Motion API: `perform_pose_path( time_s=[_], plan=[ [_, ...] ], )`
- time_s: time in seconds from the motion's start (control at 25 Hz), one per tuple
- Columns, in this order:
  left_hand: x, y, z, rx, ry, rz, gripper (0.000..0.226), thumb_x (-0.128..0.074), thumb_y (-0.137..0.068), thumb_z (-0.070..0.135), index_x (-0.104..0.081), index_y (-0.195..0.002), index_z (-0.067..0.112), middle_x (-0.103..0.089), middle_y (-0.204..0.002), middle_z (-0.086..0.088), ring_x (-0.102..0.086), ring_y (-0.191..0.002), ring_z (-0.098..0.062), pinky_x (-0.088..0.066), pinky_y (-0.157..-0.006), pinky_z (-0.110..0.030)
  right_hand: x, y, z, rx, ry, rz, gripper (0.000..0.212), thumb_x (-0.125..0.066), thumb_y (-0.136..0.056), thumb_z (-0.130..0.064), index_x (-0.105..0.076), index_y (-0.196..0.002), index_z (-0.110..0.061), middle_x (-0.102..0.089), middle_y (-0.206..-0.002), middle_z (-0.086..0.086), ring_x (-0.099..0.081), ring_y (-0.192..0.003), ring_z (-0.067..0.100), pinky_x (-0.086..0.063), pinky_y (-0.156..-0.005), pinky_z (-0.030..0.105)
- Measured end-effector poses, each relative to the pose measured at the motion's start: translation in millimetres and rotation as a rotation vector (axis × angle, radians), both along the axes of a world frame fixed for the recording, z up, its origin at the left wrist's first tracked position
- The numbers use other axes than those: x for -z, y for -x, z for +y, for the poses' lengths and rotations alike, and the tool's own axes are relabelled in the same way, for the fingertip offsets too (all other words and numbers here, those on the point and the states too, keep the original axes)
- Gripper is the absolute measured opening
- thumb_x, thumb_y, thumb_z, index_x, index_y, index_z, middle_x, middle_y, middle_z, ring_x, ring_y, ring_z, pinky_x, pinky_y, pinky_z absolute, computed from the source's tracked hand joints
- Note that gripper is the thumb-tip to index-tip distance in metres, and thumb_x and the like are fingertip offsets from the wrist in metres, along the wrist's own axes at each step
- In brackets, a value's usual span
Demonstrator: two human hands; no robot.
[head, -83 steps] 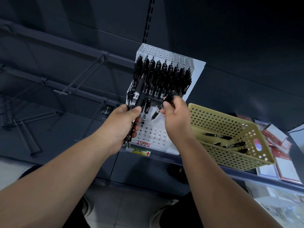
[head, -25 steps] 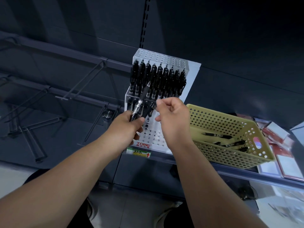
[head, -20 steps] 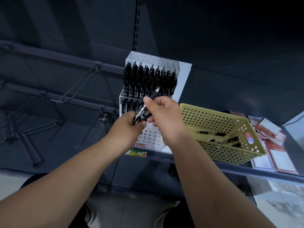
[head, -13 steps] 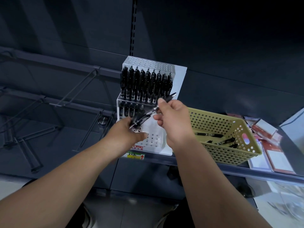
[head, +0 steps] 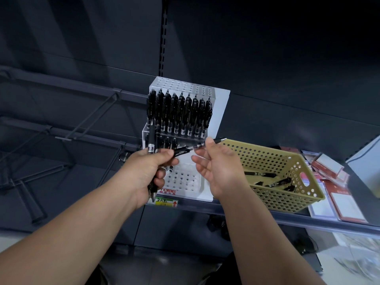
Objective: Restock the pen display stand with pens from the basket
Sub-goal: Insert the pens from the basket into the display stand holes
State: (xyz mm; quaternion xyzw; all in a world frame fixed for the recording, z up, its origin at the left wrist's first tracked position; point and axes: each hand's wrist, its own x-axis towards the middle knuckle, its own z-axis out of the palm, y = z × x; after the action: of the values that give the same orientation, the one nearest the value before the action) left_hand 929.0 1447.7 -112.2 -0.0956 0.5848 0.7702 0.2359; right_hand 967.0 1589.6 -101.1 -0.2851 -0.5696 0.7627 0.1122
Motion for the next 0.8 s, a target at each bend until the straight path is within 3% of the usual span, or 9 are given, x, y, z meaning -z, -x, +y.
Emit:
perform_pose_path(
  time_s=[0.08,0.16,0.24,0.32,0.4,0.64,0.8],
  plan=[
    [2,3,-2,-0.054,0.007,-0.008,0.01,-0.067,-0.087,0.016,-0.058,-0.088,0.012,-0.067,-0.07,-0.005,-0.034,-0.037,-0.004,-0.027,-0.031,-0.014,5,-1,-3,0.0,-0.181,-0.045,0.019,-0.058,-0.096,-0.033,-0.06,-0.098,-0.015,-0.068,-0.09,0.001,-0.065,-0.07,0.012,-0.052,-0.063,0.022],
    [5,6,-3,-0.103,0.038,-0.005,0.014,-0.069,-0.086,0.02,-0.056,-0.085,0.014,-0.062,-0.063,-0.002,-0.034,-0.038,-0.005,-0.027,-0.032,-0.014,13,-4,-9,0.006,-0.515,-0.053,0.011,-0.061,-0.095,-0.026,-0.059,-0.104,-0.02,-0.061,-0.1,-0.004,-0.061,-0.076,0.01,-0.047,-0.063,0.016],
    [7,6,-3,-0.132,0.073,0.006,0.015,-0.069,-0.086,0.021,-0.056,-0.083,0.014,-0.057,-0.061,-0.001,-0.033,-0.04,-0.006,-0.026,-0.033,-0.015,21,-5,-18,-0.101,-0.878,0.0,0.025,-0.062,-0.093,-0.019,-0.057,-0.116,-0.028,-0.048,-0.115,-0.012,-0.058,-0.08,0.007,-0.049,-0.074,0.018],
    [7,6,0,-0.135,0.102,0.019,0.016,-0.069,-0.086,0.021,-0.056,-0.081,0.014,-0.055,-0.06,0.0,-0.033,-0.043,-0.008,-0.026,-0.033,-0.017,27,-1,-26,-0.269,-1.09,0.066,0.037,-0.062,-0.094,-0.017,-0.056,-0.127,-0.03,-0.04,-0.122,-0.016,-0.056,-0.083,0.005,-0.048,-0.083,0.021],
    [8,5,1,-0.116,0.123,0.031,0.016,-0.069,-0.086,0.022,-0.057,-0.085,0.012,-0.054,-0.06,0.0,-0.034,-0.044,-0.008,-0.028,-0.033,-0.018,31,4,-28,-0.358,-1.219,0.096,0.036,-0.06,-0.094,-0.018,-0.059,-0.128,-0.028,-0.045,-0.122,-0.012,-0.055,-0.088,0.006,-0.046,-0.081,0.02],
    [10,11,-2,-0.068,0.071,0.03,0.023,-0.065,-0.089,0.03,-0.061,-0.095,0.009,-0.055,-0.058,0.001,-0.035,-0.04,-0.006,-0.028,-0.033,-0.017,38,21,-18,-0.287,-1.31,0.116,0.029,-0.054,-0.098,-0.019,-0.063,-0.126,-0.017,-0.064,-0.114,0.002,-0.059,-0.101,0.018,-0.044,-0.085,0.026],
    [12,20,-5,-0.03,0.058,-0.008,0.018,-0.053,-0.095,0.025,-0.06,-0.085,0.012,-0.055,-0.061,0.0,-0.036,-0.042,-0.008,-0.027,-0.034,-0.017,35,32,-5,-0.132,-0.949,0.059,0.024,-0.054,-0.099,-0.023,-0.062,-0.121,-0.02,-0.063,-0.088,-0.014,-0.057,-0.075,0.006,-0.052,-0.071,0.03]
  ],
)
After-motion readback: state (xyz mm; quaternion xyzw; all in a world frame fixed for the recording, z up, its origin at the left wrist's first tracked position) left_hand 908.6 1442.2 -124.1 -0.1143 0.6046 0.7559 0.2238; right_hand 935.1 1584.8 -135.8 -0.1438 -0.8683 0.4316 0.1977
